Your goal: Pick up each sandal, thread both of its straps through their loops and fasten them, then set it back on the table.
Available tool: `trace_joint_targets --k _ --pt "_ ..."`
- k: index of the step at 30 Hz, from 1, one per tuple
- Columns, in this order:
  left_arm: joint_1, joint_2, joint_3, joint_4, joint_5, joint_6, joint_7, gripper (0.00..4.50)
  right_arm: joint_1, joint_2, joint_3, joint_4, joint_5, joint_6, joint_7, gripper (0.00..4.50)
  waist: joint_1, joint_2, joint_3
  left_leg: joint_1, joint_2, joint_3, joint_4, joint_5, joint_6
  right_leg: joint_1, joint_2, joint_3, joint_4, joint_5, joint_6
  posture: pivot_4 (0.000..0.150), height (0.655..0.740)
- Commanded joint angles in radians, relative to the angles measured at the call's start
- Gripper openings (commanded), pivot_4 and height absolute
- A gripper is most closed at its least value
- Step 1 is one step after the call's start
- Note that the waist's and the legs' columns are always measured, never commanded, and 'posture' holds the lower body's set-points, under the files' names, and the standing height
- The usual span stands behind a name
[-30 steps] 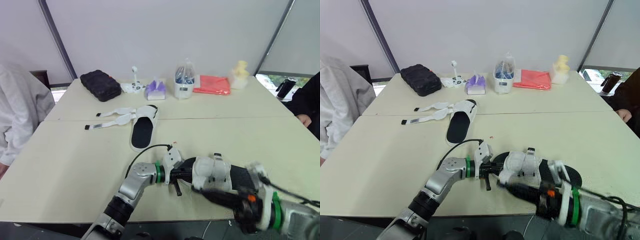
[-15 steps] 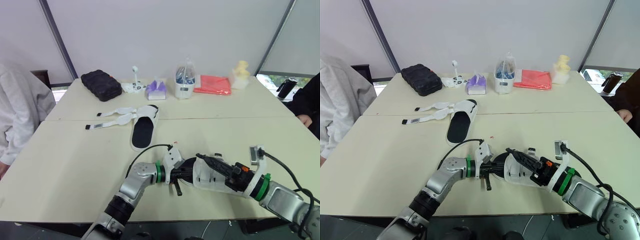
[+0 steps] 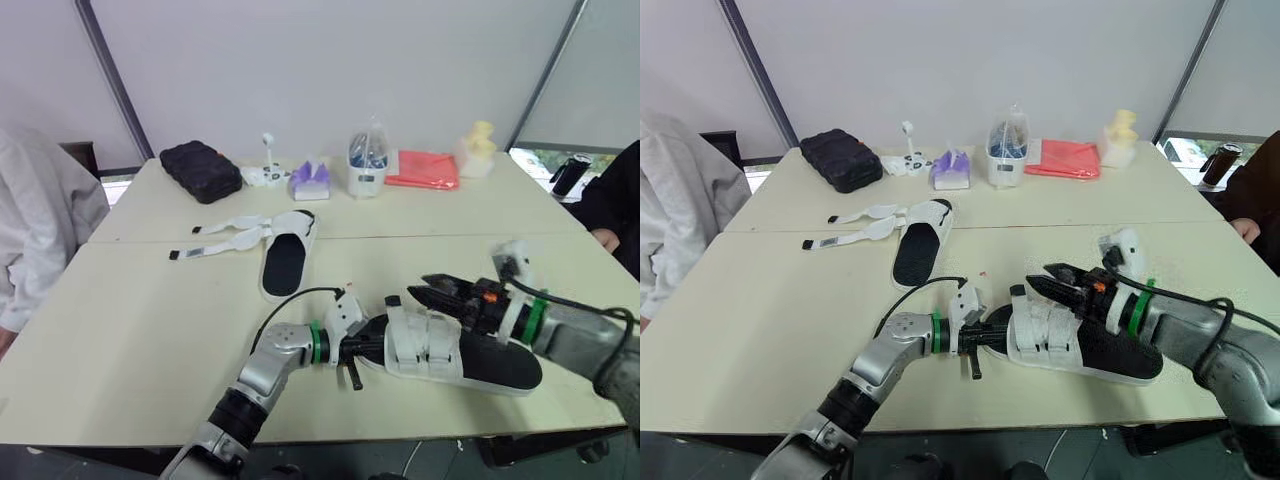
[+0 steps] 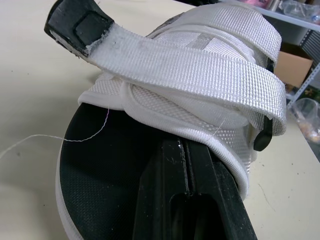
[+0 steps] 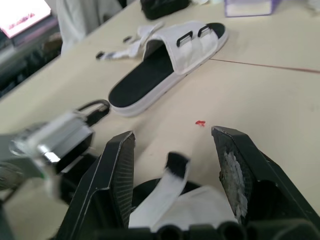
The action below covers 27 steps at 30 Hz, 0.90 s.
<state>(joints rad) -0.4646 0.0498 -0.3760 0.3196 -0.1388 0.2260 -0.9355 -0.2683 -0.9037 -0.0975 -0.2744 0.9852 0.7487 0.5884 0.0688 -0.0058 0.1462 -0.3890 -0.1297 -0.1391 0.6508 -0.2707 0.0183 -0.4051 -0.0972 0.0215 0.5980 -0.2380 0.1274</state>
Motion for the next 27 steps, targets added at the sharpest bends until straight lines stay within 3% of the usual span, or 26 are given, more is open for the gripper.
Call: trace_joint_targets --k 1,8,17,22,23,27 --pt "0.016 0.000 -0.036 0.064 0.039 0.018 0.016 0.00 -0.085 -0.003 0.058 0.100 -0.087 -0.006 0.138 2.60 0.001 0.000 0.000 0.000 0.000 0.000 0.000 0.000 0.000 0.000 0.000 0.000 0.000 0.000 0.000 0.150 0.7400" --pt "0.028 0.001 -0.032 0.061 0.046 0.007 0.036 0.00 -0.249 -0.004 0.179 0.282 -0.232 0.034 0.346 2.60 0.000 0.000 0.000 -0.001 0.000 0.000 0.000 0.000 0.000 -0.001 0.000 0.000 0.000 0.000 0.000 0.150 0.7400" --pt "0.033 -0.011 -0.030 0.064 0.046 -0.001 0.053 0.00 -0.324 0.044 0.255 0.367 -0.368 0.035 0.483 2.60 -0.001 0.001 0.000 -0.001 -0.001 0.000 0.000 0.000 -0.001 -0.001 -0.001 0.001 0.000 0.001 0.000 0.150 0.7400" --pt "0.037 -0.010 -0.030 0.059 0.045 -0.002 0.058 0.00 -0.341 0.068 0.244 0.374 -0.403 0.038 0.510 0.23 0.000 0.001 0.000 -0.001 -0.001 0.000 0.000 0.000 -0.001 -0.002 -0.001 0.001 0.001 0.001 0.000 0.150 0.7400" --pt "0.037 -0.010 -0.030 0.059 0.045 -0.002 0.059 0.00 -0.340 0.070 0.242 0.373 -0.408 0.040 0.513 0.03 0.000 0.001 0.000 -0.001 -0.001 0.000 0.000 0.000 -0.001 -0.002 -0.001 0.001 0.000 0.001 0.000 0.150 0.7400" --pt "0.037 -0.009 -0.030 0.060 0.046 -0.004 0.060 0.00 -0.339 0.084 0.210 0.358 -0.393 0.060 0.518 0.03 0.000 0.001 0.000 -0.001 -0.001 0.000 0.000 0.000 -0.001 -0.002 -0.001 0.001 0.001 0.001 0.000 0.150 0.7400"
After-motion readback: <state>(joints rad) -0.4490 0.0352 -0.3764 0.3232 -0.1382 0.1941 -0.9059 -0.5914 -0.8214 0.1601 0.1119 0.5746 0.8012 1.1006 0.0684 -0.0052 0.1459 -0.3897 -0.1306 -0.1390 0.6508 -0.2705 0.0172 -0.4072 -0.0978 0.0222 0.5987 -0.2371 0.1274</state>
